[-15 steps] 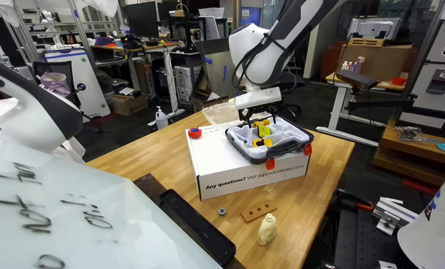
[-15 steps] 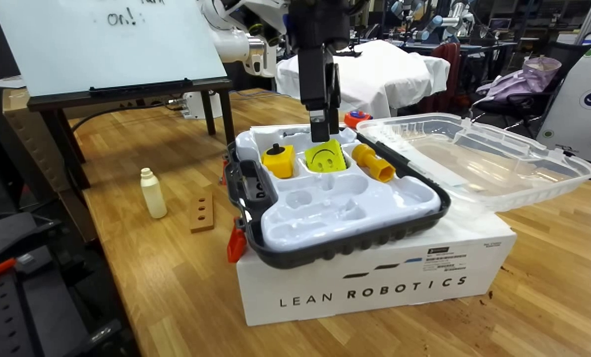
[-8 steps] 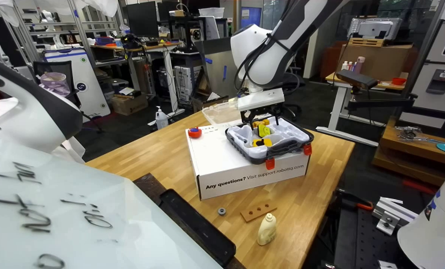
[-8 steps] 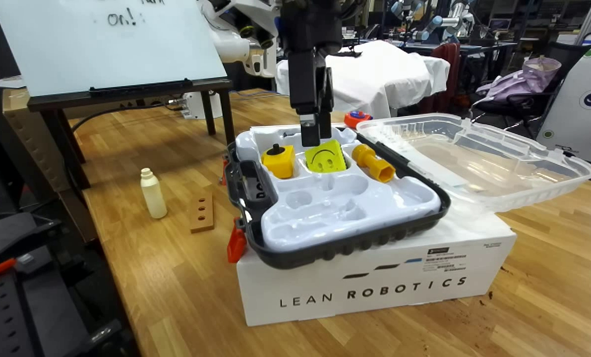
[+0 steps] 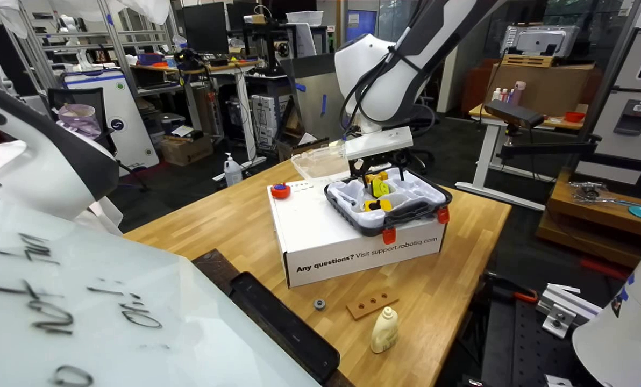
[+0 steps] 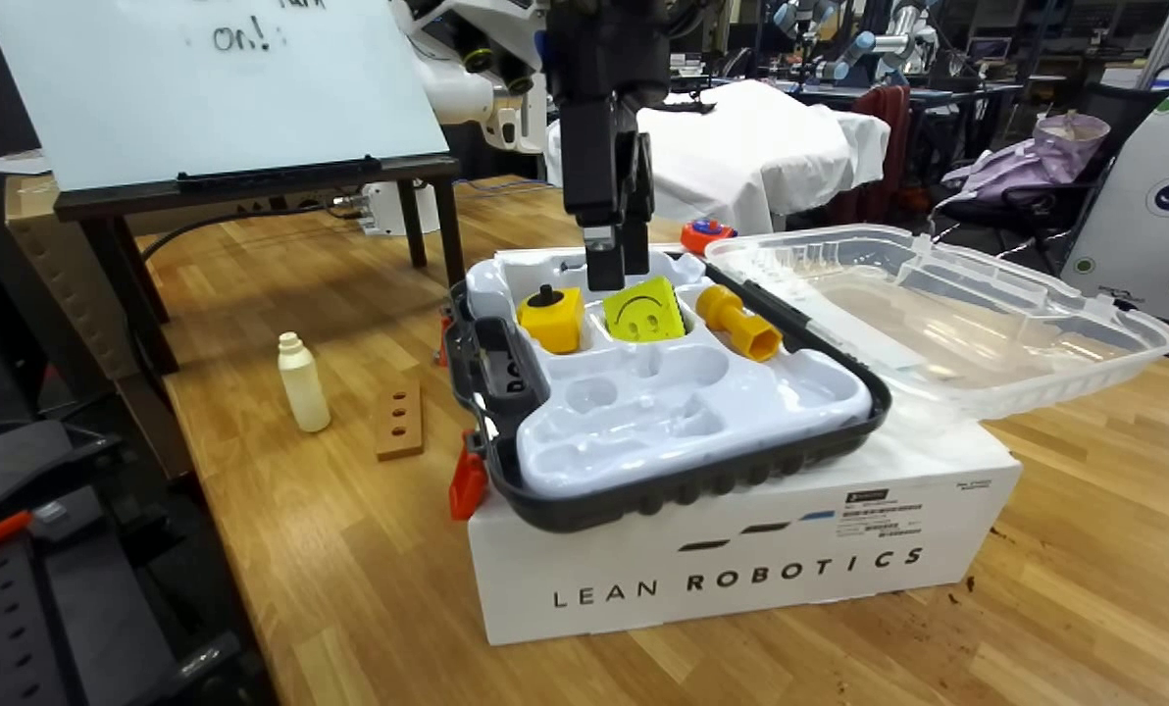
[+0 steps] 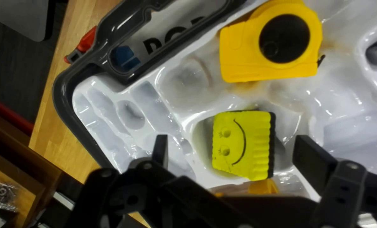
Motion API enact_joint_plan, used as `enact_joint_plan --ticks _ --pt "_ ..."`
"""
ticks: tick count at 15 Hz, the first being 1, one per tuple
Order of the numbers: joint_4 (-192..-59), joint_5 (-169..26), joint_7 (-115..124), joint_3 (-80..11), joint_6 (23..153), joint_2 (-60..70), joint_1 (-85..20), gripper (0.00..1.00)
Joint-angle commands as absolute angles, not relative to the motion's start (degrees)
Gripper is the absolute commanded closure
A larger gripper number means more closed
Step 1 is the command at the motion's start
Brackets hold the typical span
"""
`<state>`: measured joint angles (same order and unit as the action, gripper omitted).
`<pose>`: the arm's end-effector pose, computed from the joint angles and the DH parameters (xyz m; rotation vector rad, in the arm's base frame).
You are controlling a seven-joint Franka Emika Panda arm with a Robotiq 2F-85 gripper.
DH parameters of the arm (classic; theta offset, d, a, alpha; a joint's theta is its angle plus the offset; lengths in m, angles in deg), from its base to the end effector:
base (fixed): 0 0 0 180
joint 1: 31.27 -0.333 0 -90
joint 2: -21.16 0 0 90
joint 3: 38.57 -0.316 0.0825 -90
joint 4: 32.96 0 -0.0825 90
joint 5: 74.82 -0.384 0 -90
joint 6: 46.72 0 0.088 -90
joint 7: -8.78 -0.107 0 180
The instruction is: Remove the yellow eraser from the case and place it on top of the white box
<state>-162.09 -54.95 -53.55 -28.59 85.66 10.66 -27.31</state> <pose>0.5080 -0.1334 0.2747 2.4381 -1.4597 -0.0046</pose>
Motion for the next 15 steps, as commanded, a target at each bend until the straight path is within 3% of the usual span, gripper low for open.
enact_joint_plan --ticks 1,15 --pt "-162.41 -55.08 -53.78 -28.19 85.02 11.14 -27.45 0.00" --pt "-160.26 -54.99 -54.78 -27.94 84.56 8.28 -27.70 0.00"
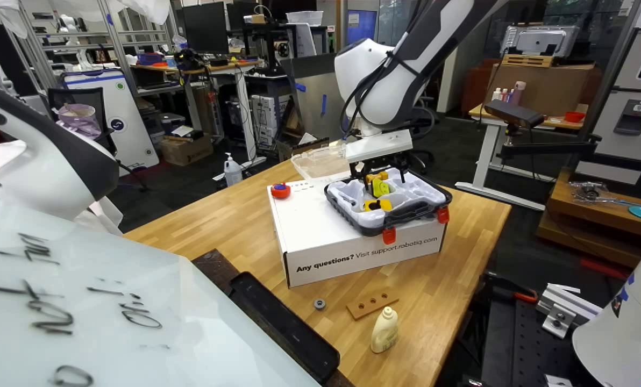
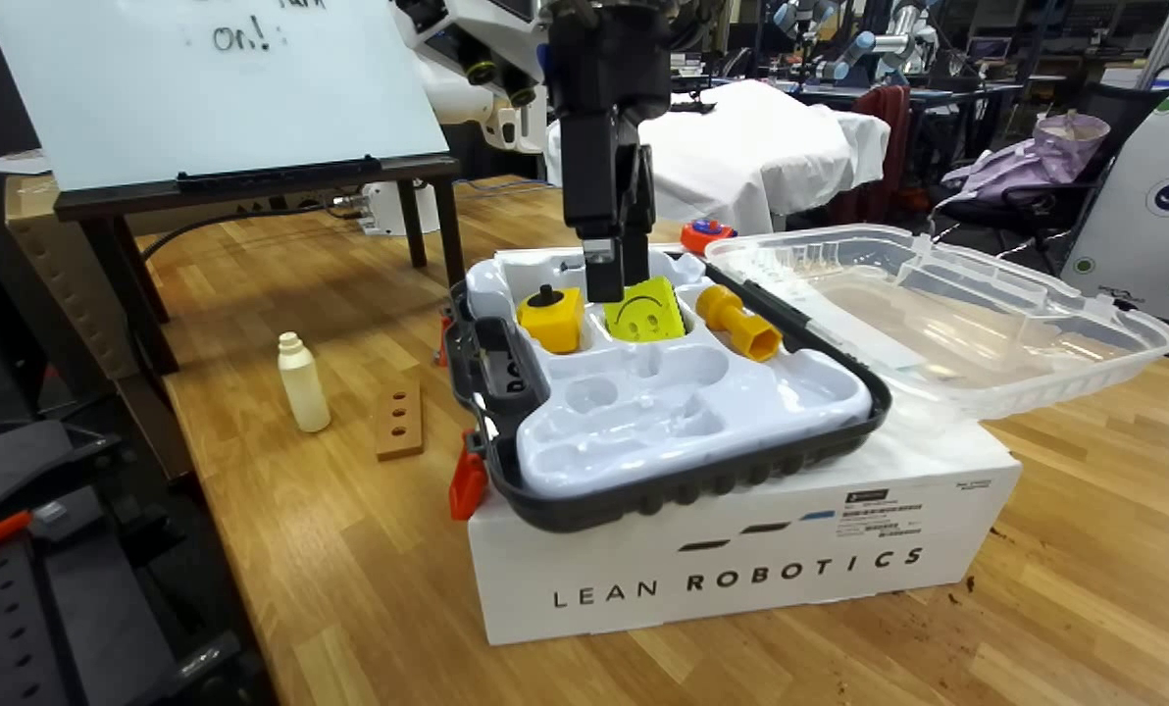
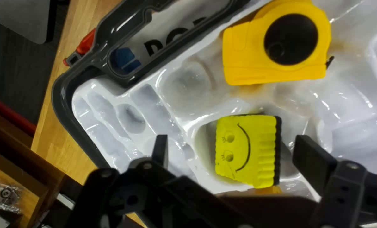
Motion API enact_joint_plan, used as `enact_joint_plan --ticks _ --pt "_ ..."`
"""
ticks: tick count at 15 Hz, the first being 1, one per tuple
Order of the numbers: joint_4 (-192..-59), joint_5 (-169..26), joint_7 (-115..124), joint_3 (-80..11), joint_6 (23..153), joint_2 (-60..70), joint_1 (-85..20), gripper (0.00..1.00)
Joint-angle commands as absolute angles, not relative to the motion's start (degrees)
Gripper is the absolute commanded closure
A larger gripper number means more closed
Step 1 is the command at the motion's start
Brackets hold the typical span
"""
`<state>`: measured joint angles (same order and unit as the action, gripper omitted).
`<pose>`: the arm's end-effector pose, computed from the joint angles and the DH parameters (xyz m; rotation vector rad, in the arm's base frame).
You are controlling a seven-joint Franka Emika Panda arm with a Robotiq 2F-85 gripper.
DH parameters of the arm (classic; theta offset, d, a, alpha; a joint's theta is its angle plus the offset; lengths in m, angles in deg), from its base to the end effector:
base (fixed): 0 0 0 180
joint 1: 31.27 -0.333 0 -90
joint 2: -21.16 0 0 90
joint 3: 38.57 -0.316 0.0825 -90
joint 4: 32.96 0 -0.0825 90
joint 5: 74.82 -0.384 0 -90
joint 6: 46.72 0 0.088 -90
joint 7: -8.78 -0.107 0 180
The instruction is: Remove the yellow eraser from the case and place it on top of the white box
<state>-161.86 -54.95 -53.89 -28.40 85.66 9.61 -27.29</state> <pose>0.5078 -0.1354 0.2669 2.4259 -1.4649 -0.0214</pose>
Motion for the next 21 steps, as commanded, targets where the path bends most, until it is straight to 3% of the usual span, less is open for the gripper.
enact_joint_plan --ticks 1,19,20,21 --pt "-159.95 -55.07 -54.90 -27.89 84.52 7.94 -27.72 0.00" --pt "-158.11 -55.35 -55.67 -27.06 83.97 5.97 -27.79 0.00" --pt "-158.27 -55.64 -55.47 -27.13 84.03 6.03 -27.71 0.06" --pt "-158.41 -55.85 -55.39 -27.17 84.22 6.06 -27.66 0.26"
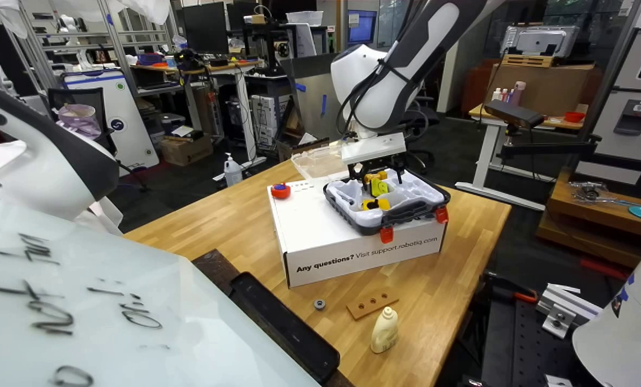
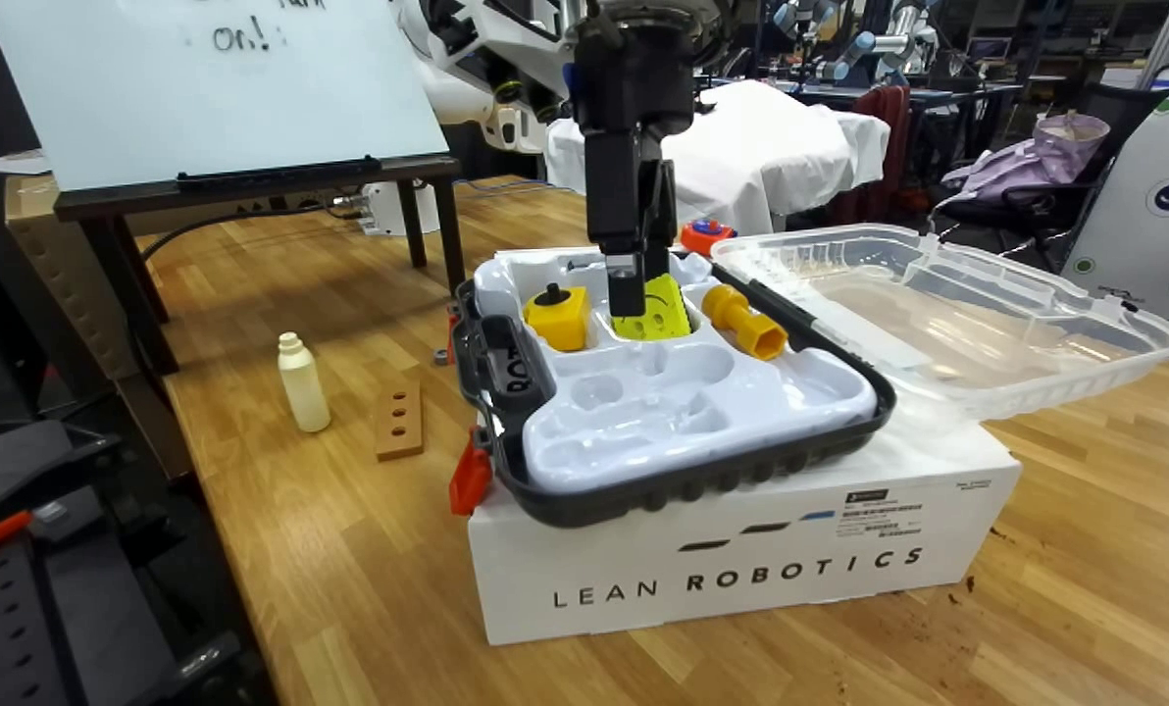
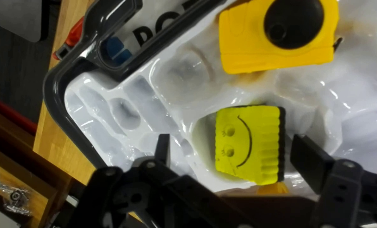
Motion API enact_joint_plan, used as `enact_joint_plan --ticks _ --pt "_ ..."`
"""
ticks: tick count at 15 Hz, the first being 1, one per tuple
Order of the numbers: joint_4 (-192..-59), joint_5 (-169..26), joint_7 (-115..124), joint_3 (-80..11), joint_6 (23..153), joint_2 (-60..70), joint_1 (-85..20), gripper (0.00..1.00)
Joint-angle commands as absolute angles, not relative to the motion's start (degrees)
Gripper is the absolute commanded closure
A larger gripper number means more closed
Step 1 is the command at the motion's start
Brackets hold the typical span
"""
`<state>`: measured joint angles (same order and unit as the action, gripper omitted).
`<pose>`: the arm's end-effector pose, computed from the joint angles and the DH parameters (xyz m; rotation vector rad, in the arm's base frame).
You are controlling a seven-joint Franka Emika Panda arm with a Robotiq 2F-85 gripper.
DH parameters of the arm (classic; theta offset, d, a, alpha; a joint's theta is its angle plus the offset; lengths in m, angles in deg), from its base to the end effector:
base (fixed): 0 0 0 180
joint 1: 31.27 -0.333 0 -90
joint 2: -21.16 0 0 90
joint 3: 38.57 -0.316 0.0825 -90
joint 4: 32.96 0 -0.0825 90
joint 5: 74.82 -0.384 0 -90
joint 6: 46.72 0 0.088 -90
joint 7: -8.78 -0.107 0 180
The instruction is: Remove the yellow eraser from the case and place it on top of the white box
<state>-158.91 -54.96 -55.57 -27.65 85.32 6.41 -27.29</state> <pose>0.5195 -0.1458 0.2573 2.3815 -1.5057 -0.0228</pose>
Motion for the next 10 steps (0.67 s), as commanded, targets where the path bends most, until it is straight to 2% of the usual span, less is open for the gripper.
enact_joint_plan --ticks 1,10 --pt "-158.52 -56.34 -55.38 -27.25 84.17 6.12 -27.62 0.34" --pt "-159.29 -57.11 -54.85 -27.35 84.25 6.28 -27.74 0.95"
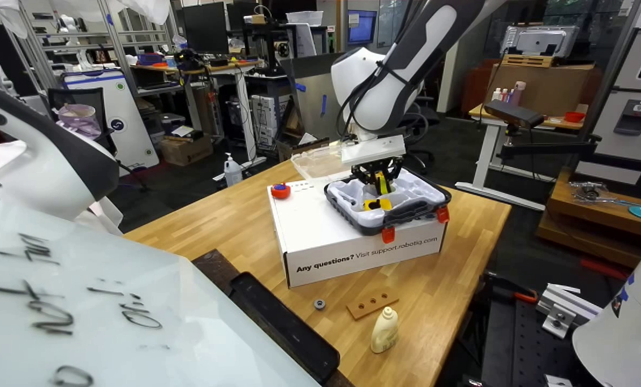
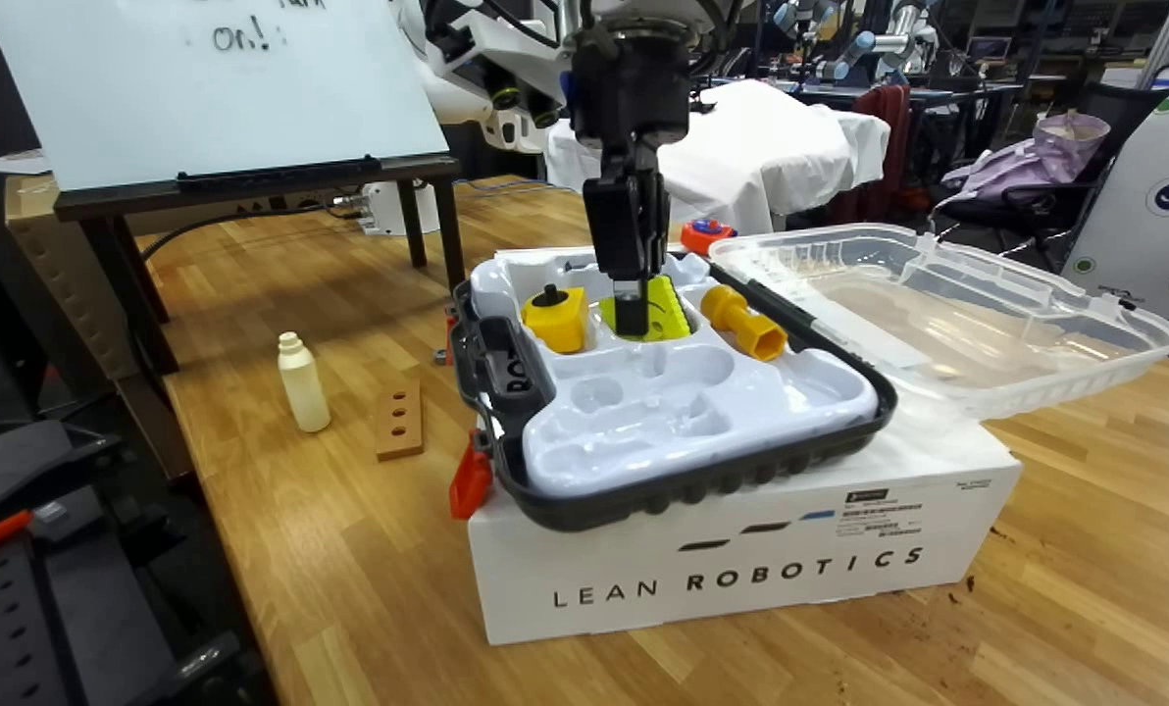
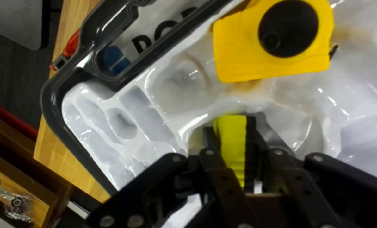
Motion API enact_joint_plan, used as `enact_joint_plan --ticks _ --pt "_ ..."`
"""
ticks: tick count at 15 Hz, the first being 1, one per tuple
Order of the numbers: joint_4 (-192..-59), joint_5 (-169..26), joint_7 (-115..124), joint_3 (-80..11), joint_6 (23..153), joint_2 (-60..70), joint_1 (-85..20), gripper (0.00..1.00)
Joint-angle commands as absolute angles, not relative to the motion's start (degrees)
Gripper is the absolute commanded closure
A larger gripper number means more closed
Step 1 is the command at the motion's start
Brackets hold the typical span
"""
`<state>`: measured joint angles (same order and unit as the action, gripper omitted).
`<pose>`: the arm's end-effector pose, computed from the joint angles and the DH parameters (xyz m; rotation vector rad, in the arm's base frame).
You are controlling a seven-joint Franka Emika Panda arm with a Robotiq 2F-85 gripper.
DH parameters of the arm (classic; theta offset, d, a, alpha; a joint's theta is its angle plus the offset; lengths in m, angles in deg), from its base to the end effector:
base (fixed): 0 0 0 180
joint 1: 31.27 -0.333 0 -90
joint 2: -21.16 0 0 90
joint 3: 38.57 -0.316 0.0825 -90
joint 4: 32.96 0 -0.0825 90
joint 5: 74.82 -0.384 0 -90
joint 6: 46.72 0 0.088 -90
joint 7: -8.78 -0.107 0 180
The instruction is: Remove the yellow eraser from the case and place it on top of the white box
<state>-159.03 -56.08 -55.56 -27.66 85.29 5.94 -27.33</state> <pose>0.5182 -0.1448 0.2520 2.3783 -1.5240 -0.0442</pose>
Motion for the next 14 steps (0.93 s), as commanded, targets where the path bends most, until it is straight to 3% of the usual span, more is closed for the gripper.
enact_joint_plan --ticks 1,2,8,14 --pt "-159.46 -57.05 -54.81 -27.36 84.31 6.37 -27.78 0.98" --pt "-159.60 -57.02 -54.77 -27.38 84.35 6.55 -27.82 0.94" --pt "-160.81 -56.73 -54.27 -27.43 85.83 9.52 -27.82 0.94" --pt "-166.20 -56.54 -51.71 -29.31 87.94 23.54 -27.60 0.94"
